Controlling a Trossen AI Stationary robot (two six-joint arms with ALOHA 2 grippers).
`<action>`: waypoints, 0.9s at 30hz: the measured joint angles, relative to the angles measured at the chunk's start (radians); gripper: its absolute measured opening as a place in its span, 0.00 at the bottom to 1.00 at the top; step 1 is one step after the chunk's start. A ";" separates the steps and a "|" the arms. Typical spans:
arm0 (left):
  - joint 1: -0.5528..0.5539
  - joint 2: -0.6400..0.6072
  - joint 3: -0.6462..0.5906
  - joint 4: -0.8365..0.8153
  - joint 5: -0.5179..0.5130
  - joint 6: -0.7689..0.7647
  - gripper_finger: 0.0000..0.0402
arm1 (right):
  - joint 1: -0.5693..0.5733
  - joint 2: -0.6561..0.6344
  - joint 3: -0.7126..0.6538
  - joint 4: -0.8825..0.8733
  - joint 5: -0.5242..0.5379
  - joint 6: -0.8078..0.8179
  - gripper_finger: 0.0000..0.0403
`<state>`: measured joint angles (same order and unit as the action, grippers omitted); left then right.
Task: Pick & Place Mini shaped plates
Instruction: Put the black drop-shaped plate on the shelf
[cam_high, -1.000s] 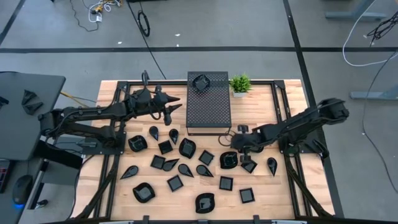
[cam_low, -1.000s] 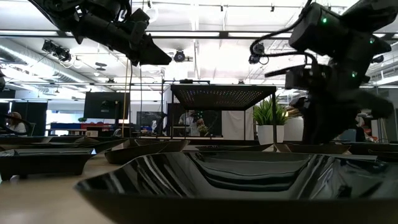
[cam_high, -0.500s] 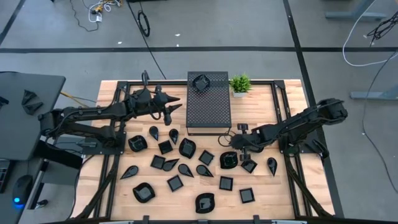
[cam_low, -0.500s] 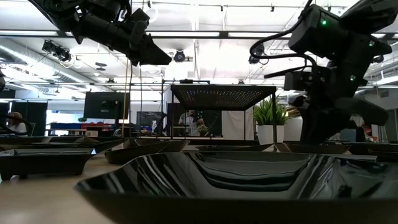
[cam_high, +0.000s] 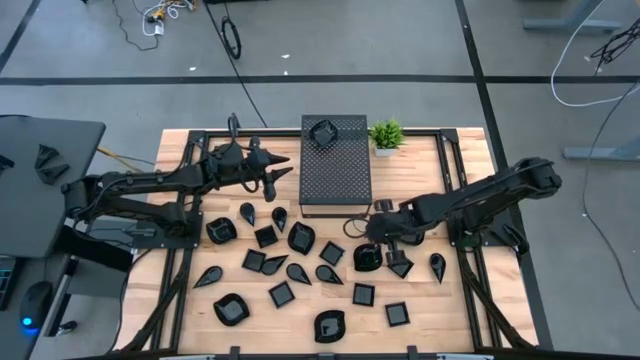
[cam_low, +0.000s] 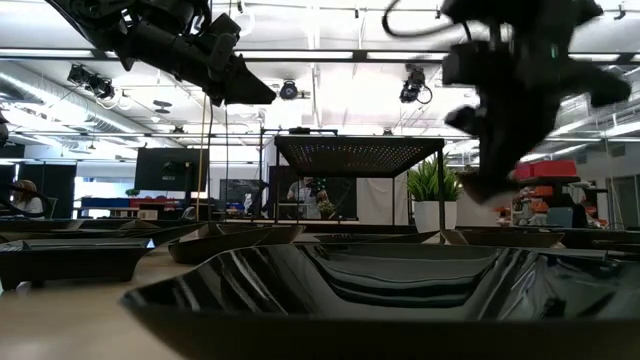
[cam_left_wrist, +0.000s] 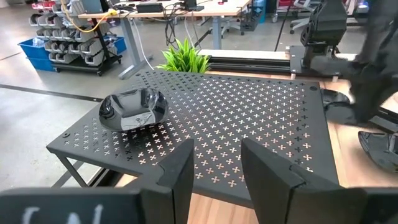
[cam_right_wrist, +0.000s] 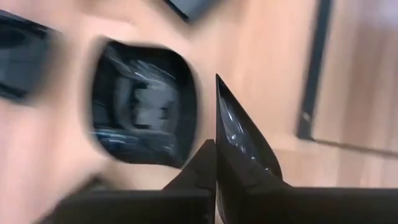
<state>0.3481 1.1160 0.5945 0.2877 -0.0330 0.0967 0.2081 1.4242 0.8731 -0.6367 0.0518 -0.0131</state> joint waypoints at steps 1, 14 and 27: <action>0.000 0.000 0.000 0.000 0.000 0.000 0.34 | 0.000 0.000 0.030 -0.019 -0.040 -0.006 0.01; 0.000 0.000 0.000 0.008 0.000 -0.005 0.34 | -0.071 -0.074 0.301 -0.026 -0.031 -0.652 0.02; 0.000 0.000 0.000 0.013 0.000 -0.005 0.34 | -0.635 0.027 0.249 0.261 -0.150 -1.191 0.02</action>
<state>0.3481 1.1160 0.5945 0.3011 -0.0326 0.0914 -0.4266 1.4516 1.1221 -0.3754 -0.0983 -1.2040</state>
